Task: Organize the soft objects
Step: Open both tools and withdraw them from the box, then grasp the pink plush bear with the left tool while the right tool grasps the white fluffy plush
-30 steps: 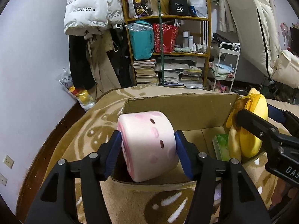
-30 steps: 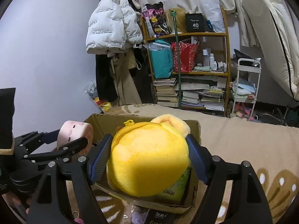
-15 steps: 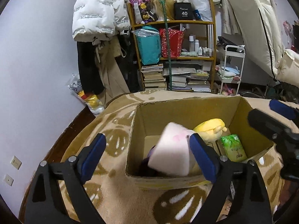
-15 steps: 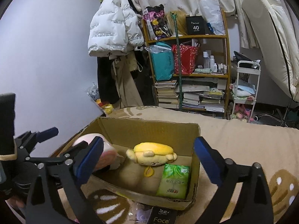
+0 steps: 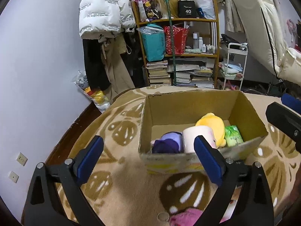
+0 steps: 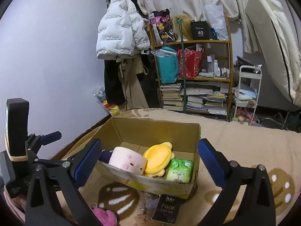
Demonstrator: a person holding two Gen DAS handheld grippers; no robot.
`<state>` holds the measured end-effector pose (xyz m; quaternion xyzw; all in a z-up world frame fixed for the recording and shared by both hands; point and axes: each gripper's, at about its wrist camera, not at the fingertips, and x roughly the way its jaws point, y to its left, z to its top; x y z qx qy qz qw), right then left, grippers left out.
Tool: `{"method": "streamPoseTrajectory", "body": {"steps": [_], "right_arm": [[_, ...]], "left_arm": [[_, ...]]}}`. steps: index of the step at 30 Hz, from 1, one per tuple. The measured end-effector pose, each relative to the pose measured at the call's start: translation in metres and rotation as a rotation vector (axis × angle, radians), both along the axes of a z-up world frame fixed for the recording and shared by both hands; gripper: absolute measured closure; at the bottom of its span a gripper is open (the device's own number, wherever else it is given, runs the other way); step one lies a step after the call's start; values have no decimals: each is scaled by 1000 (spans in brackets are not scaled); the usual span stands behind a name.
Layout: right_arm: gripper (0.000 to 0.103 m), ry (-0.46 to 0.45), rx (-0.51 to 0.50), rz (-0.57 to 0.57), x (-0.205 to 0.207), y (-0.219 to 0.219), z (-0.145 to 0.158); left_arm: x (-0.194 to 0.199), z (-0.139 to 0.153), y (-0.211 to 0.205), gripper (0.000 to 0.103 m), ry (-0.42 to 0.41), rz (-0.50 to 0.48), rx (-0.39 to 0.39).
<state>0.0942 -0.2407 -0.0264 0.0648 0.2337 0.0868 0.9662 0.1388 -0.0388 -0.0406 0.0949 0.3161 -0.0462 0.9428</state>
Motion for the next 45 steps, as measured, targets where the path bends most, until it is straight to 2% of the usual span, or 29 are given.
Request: {"method": "streamPoseTrajectory", "body": {"steps": [6, 14, 20, 24, 29, 39, 45], "right_arm": [[0, 2, -13, 5, -25, 5, 7], [0, 60, -23, 30, -57, 5, 6], [0, 102, -41, 6, -79, 7, 1], [0, 149, -45, -13, -84, 7, -4], [0, 179, -37, -20, -86, 5, -9], [0, 232, -58, -34, -76, 6, -23], [0, 304, -101, -67, -63, 5, -41]], "left_arm": [[-19, 8, 11, 7, 43, 11, -51], [-43, 10, 24, 7, 75, 24, -54], [-58, 8, 27, 7, 114, 41, -47], [-65, 1, 28, 7, 163, 34, -42], [-70, -3, 25, 7, 171, 18, -14], [-60, -17, 25, 7, 229, 30, -4], [-53, -33, 23, 7, 283, 53, 24]]}}
